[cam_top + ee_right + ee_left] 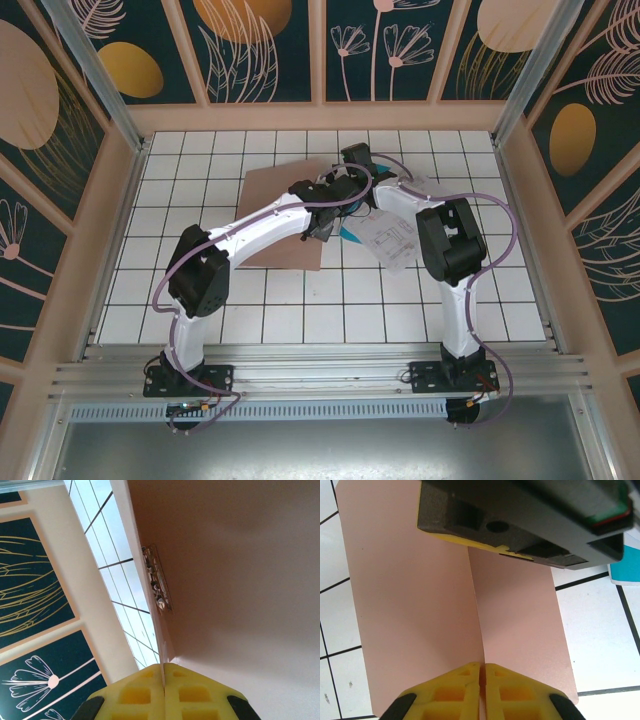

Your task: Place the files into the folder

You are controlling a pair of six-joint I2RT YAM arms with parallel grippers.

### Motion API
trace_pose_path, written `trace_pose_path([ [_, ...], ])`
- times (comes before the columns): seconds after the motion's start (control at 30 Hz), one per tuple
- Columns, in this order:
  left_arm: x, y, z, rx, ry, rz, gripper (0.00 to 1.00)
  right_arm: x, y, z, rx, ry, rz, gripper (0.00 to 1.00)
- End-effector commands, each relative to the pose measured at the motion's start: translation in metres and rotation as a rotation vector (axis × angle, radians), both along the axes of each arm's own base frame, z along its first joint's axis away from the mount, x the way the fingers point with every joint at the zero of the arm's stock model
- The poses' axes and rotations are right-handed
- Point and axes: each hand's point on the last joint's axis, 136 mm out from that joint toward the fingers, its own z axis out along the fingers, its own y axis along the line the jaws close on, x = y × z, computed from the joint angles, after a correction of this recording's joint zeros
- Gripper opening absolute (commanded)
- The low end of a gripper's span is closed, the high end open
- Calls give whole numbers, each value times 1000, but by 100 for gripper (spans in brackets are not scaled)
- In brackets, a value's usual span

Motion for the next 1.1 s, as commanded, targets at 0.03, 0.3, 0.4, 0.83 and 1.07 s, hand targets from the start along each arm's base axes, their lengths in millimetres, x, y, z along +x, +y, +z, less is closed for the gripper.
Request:
trace_pose_path([
  [0.03,-5,15,-10,68,40,17,33,1,5,16,38,2,23,0],
  [0.3,-7,25,-14,114,39,30,39,4,4,15,41,4,16,0],
  [0.4,-6,26,-15,123,37,28,29,4,5,16,44,2,15,0],
  [0.83,-7,48,22,149,-64,75,0,14,-12,38,5,-137,-40,34],
  [1.07,-11,63,49,139,-141,98,0,23,-53,40,-130,-199,-182,47],
])
